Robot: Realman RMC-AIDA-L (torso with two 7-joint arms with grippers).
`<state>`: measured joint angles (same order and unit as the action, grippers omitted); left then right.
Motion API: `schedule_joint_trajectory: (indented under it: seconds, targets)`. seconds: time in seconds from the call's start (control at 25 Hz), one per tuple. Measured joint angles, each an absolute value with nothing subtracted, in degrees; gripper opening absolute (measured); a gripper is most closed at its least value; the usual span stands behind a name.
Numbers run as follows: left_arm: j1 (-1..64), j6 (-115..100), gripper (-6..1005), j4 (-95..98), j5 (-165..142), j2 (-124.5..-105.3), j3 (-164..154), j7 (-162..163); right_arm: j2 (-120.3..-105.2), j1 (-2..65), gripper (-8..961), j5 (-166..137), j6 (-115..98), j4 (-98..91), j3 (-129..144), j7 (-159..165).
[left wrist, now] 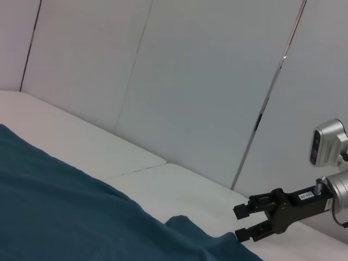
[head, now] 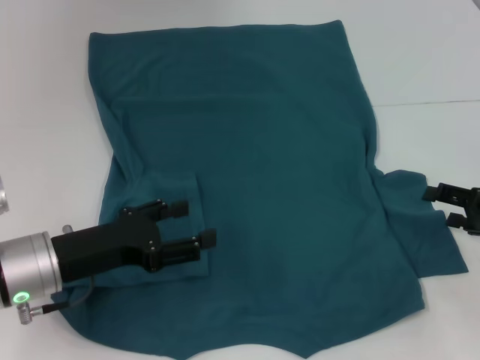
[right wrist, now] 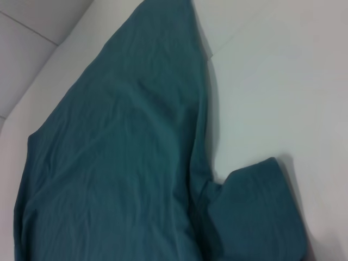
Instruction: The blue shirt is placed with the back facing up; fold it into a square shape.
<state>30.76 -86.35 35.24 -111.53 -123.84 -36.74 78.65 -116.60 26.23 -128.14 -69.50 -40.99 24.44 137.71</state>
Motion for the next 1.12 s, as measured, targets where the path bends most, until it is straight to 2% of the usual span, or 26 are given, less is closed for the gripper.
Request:
schedule_joint_trajectory:
  seconds: [0.44, 1.12]
  targets:
    - [30.73, -85.79, 861, 35.24, -111.62, -123.84, -36.83, 78.66, -116.75, 25.76, 916, -127.61, -68.05, -40.69, 23.93, 137.13]
    - [30.85, -85.69, 861, 35.24, -111.52, -123.8, -36.82, 78.48, -117.93, 26.07, 916, -125.86, -65.81, -39.67, 23.72, 135.28]
